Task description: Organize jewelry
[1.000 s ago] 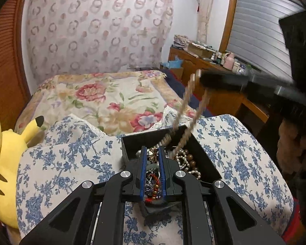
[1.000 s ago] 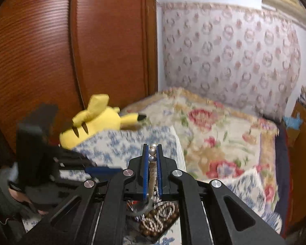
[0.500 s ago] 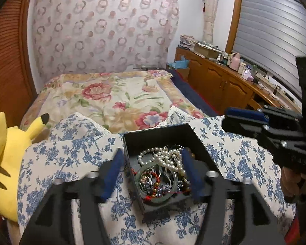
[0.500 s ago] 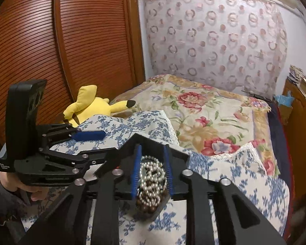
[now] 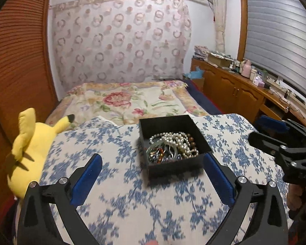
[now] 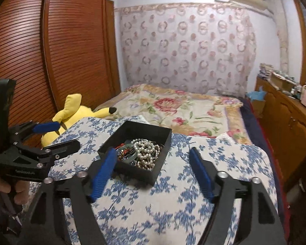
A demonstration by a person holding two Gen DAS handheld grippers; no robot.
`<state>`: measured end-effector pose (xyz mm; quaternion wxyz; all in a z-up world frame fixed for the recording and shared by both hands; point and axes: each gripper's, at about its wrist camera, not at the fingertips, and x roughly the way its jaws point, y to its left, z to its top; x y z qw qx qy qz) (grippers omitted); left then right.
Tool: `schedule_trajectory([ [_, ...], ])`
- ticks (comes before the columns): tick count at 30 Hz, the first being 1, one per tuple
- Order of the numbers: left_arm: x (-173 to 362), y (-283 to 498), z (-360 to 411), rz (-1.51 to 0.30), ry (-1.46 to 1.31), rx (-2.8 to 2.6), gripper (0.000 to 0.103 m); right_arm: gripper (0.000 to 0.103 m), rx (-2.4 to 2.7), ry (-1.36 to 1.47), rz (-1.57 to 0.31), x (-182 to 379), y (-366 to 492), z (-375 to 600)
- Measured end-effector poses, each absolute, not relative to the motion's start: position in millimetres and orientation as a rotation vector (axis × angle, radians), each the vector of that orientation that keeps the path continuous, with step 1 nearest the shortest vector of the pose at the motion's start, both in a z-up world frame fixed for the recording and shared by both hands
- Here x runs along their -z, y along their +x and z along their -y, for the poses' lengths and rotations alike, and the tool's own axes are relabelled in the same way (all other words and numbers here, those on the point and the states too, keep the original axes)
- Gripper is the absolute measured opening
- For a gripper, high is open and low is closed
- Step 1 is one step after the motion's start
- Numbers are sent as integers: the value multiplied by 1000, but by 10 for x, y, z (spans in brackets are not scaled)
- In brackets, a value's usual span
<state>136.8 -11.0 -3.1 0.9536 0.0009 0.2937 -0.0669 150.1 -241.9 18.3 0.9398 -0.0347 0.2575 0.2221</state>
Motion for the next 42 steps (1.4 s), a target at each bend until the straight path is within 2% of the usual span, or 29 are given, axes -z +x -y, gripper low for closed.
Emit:
schedule_trajectory([
  [2, 9, 1199, 98, -581, 1, 126, 95, 93, -436, -57, -501, -204, 1330, 2455],
  [5, -3, 1005, 86, -567, 5, 103, 95, 100, -403, -36, -470, -226, 1100, 2522],
  [17, -14, 604, 96, -532, 20, 77, 95, 100, -324, -11, -422, -209, 663, 2630],
  [42, -51, 428, -21, -518, -2, 50, 95, 100, -303, 13, -421, -183, 567, 2725],
])
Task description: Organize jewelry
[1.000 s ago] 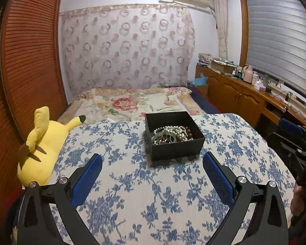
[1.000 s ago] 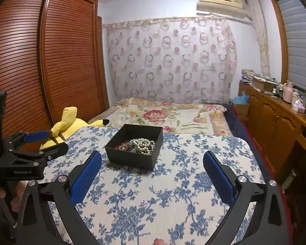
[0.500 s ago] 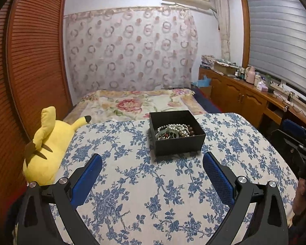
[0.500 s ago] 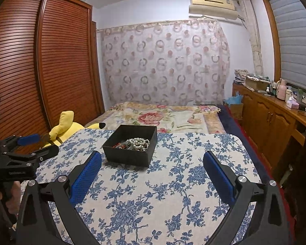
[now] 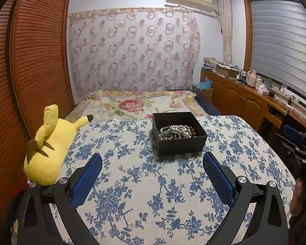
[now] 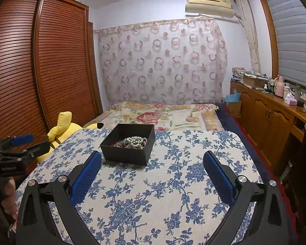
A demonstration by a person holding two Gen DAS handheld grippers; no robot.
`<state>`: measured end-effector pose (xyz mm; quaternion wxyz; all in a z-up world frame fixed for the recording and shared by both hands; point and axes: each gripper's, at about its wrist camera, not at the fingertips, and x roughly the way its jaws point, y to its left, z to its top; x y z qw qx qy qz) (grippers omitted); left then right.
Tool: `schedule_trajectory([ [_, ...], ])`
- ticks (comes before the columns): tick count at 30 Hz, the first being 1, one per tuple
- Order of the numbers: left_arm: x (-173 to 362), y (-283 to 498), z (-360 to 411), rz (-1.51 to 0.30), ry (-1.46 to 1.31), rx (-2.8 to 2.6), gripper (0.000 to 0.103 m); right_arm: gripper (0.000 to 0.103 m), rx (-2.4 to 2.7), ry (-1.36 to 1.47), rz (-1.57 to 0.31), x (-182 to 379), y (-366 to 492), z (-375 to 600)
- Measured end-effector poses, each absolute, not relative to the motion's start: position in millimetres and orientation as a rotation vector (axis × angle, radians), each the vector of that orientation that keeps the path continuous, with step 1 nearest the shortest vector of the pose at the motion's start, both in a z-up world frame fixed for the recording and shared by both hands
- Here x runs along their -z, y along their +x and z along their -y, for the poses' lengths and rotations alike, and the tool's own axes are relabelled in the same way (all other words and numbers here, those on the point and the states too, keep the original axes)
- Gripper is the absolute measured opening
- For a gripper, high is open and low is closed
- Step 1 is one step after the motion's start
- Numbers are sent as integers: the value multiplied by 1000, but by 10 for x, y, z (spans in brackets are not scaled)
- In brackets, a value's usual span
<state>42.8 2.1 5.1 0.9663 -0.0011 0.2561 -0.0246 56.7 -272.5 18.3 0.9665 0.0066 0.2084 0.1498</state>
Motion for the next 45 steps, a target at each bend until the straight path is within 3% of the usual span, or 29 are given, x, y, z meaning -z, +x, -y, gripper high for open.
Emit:
schedule_trajectory([
  [45, -105, 395, 18, -508, 3, 49, 95, 100, -299, 16, -427, -138, 587, 2691],
])
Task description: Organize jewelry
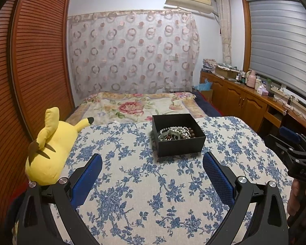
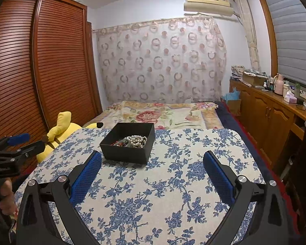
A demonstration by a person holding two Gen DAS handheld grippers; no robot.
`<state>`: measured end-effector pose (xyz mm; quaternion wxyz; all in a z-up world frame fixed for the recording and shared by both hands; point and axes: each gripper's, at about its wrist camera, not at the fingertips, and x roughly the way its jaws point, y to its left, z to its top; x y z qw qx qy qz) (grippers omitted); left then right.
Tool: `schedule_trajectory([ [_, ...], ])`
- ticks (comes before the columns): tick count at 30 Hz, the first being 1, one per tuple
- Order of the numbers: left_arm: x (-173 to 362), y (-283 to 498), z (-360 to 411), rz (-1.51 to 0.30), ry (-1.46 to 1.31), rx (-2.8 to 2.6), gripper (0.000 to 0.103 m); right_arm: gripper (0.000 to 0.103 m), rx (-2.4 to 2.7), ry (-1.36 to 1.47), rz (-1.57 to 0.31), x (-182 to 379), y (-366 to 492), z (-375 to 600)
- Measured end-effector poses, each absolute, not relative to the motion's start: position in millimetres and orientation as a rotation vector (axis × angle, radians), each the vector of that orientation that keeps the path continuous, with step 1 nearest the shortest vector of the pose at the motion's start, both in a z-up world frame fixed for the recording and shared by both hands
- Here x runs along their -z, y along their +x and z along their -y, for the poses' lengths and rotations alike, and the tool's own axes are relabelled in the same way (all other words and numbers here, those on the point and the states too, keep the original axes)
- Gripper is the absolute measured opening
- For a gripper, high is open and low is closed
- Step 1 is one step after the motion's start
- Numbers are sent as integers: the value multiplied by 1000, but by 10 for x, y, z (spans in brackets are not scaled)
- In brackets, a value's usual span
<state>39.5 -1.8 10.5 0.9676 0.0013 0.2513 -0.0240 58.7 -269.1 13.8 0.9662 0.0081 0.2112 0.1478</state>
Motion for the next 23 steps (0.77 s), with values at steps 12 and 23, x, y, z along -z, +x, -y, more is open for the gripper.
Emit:
schedule_trajectory([
  [12, -101, 390, 18, -509, 2, 48, 95, 100, -298, 19, -427, -127, 589, 2688],
  [23, -109, 368, 17, -511, -3, 46, 95, 100, -298, 20, -427, -116, 589, 2684],
])
